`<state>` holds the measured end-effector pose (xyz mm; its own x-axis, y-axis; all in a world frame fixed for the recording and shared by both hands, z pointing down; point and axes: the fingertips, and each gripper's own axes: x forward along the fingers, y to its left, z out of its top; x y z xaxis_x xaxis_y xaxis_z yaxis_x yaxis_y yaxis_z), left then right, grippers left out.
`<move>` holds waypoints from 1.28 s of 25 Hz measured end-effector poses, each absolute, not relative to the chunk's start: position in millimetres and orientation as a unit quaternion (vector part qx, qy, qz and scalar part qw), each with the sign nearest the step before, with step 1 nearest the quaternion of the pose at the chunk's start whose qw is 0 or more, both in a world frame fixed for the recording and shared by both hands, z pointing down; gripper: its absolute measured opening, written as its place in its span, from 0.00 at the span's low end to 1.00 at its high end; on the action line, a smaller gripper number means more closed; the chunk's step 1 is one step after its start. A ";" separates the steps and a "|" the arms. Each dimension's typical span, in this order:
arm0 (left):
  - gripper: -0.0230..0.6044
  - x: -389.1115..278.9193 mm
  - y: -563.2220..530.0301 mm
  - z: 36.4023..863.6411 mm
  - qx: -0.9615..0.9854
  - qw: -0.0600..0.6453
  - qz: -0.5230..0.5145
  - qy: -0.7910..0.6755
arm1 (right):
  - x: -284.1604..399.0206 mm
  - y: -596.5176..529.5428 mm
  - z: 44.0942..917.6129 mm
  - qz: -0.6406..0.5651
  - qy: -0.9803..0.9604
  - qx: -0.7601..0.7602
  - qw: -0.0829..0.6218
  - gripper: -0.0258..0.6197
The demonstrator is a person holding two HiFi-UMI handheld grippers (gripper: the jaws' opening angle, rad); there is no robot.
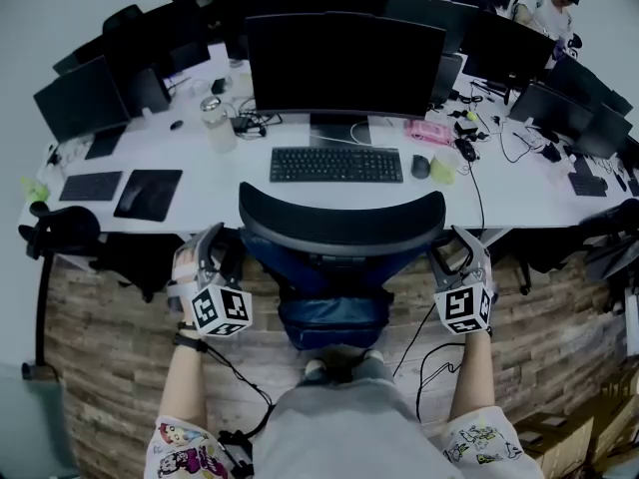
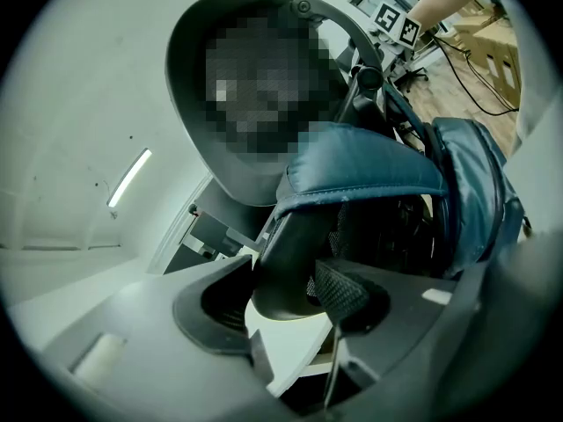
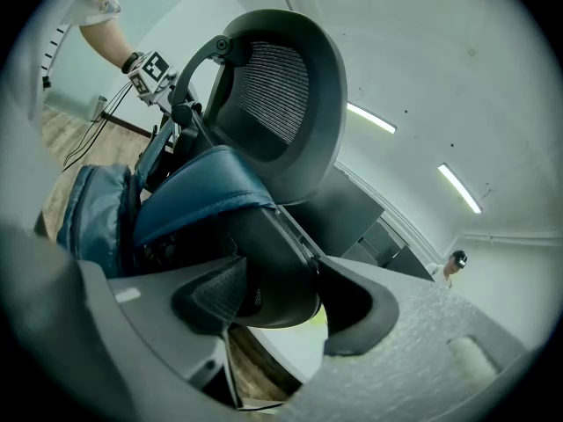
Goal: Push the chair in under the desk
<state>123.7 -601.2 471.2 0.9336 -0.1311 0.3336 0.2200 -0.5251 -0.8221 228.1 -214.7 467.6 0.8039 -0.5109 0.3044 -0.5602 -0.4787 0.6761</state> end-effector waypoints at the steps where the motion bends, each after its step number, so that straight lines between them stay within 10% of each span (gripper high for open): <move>1: 0.39 125.7 -601.4 471.0 -0.854 0.487 -0.179 -0.027 | 229.1 -214.7 467.5 0.031 -0.310 0.860 0.405 0.42; 32: 0.39 149.6 -585.8 471.5 -0.859 0.486 -0.156 -0.027 | 269.8 -203.3 469.0 0.045 -0.295 0.859 0.415 0.43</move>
<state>149.6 -585.8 471.5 0.9497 -0.1060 0.2947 0.1979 -0.5261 -0.8271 269.8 -203.3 469.0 0.8213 -0.4703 0.3230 -0.5454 -0.4814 0.6861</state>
